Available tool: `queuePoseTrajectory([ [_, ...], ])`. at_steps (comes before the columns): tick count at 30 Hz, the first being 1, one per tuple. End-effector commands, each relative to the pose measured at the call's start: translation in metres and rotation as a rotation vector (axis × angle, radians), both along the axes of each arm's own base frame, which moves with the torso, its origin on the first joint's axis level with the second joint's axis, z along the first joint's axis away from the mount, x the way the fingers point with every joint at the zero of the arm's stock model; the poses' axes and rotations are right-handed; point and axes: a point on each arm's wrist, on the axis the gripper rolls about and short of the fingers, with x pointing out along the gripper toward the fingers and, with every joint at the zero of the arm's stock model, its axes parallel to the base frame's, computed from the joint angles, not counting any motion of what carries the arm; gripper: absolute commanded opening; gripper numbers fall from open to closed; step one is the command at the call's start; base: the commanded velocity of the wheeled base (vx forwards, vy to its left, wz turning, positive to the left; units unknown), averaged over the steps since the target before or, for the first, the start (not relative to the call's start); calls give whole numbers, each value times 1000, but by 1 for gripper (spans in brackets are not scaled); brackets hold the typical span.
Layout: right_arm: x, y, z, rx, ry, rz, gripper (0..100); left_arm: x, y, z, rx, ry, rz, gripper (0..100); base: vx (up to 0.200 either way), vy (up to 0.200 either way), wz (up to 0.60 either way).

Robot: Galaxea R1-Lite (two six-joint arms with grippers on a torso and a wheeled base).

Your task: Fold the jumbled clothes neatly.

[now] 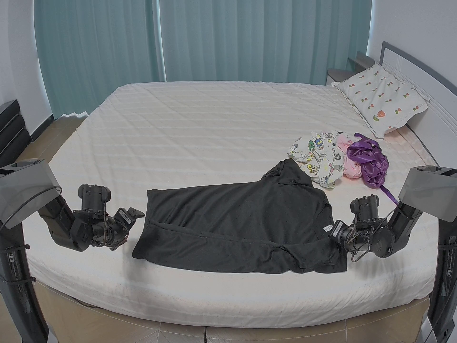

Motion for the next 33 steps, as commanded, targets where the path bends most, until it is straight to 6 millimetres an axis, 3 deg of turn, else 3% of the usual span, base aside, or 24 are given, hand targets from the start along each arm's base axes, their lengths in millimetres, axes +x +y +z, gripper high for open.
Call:
queuePoseTrajectory([
  [1,-7,1,-2,2,-7,6,0,26,-13,18,6,-9,-181,100,0,0,0],
  [6,-9,0,-2,6,-2,10,0,40,-18,-9,103,-1,-295,100,0,0,0],
  [17,-13,0,-3,0,5,13,0,65,-30,-34,252,-16,-347,100,0,0,0],
  [21,-15,-1,-3,3,-20,16,0,69,-36,-34,266,-10,-346,100,0,0,0],
  [22,-15,-1,-3,2,-26,17,0,71,-37,-32,268,-5,-346,0,0,0,0],
  [33,-31,-7,2,-3,-83,79,0,82,-34,-34,322,74,-285,0,0,0,0],
])
